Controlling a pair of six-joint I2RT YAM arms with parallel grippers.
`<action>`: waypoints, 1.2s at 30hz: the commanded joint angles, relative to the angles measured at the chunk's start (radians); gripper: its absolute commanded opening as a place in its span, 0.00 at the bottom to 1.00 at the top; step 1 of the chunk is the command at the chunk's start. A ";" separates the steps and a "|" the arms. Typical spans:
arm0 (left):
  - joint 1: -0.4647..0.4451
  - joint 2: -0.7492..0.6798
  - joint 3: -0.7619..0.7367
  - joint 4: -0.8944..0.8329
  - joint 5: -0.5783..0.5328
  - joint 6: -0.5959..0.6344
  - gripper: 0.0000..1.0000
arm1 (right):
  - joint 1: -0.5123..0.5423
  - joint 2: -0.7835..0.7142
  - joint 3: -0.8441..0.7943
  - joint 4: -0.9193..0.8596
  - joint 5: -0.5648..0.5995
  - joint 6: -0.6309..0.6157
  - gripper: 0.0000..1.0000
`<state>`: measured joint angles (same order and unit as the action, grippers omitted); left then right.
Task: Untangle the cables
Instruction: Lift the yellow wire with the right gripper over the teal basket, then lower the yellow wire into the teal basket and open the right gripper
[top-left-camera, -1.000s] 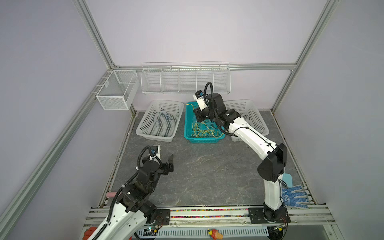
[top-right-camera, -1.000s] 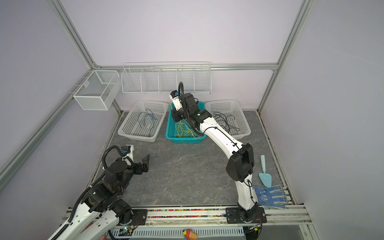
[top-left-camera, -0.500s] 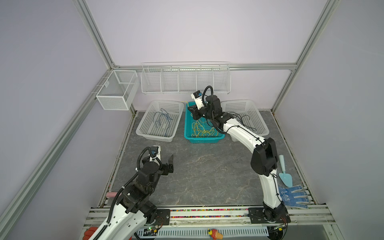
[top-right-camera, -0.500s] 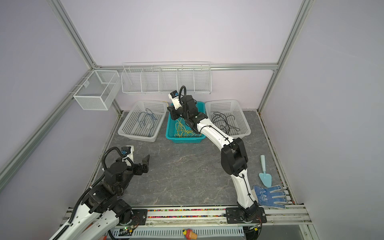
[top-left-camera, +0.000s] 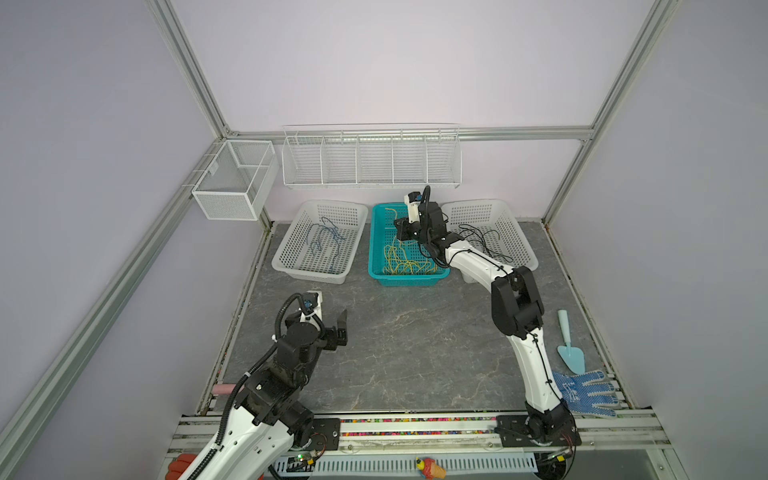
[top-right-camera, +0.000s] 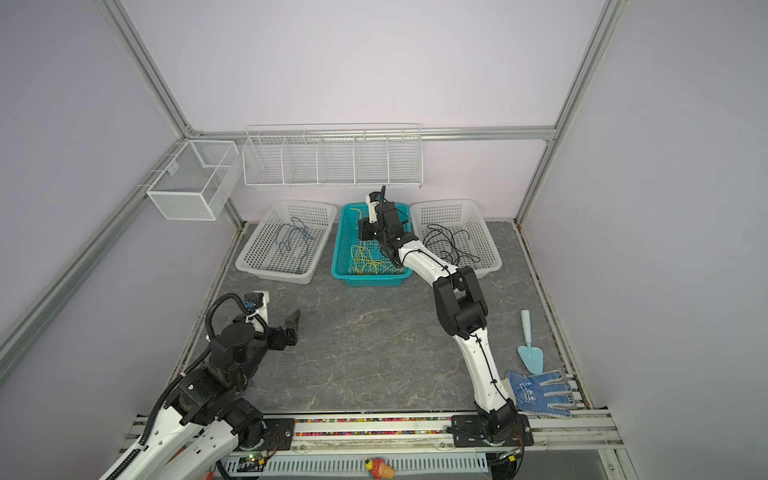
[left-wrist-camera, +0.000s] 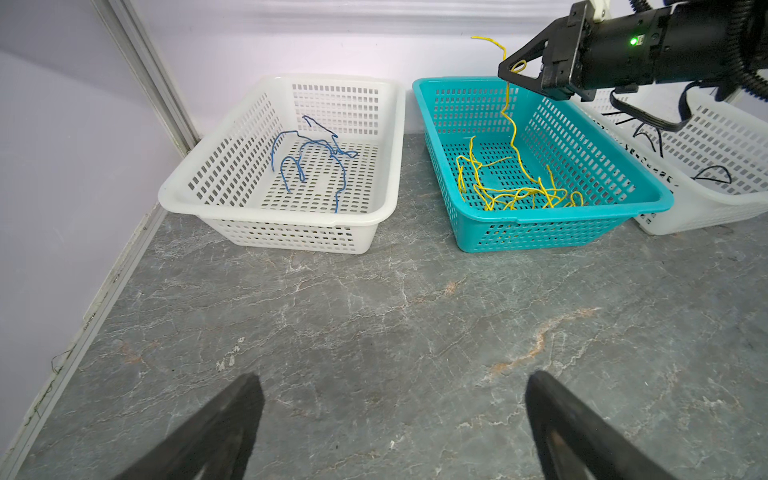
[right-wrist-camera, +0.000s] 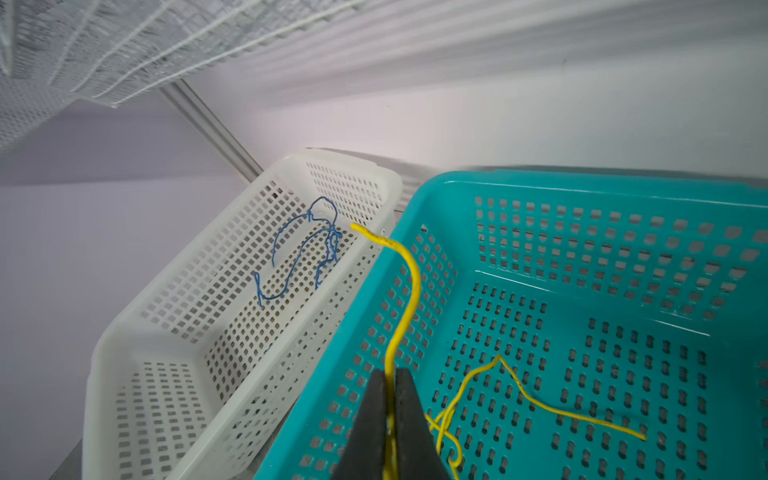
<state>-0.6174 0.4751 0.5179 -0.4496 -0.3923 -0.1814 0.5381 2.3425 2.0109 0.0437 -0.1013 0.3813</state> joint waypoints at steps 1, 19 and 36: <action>0.011 0.006 -0.007 0.018 0.012 0.011 0.99 | -0.004 0.042 0.069 -0.150 0.066 0.045 0.07; 0.016 0.011 -0.007 0.020 0.018 0.011 0.99 | -0.020 0.056 0.195 -0.358 0.096 0.016 0.31; 0.017 0.012 -0.008 0.019 0.003 0.008 0.99 | -0.006 -0.507 -0.363 -0.161 0.173 -0.126 0.97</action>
<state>-0.6067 0.4854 0.5179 -0.4450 -0.3851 -0.1814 0.5255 1.9404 1.7451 -0.2062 0.0177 0.3256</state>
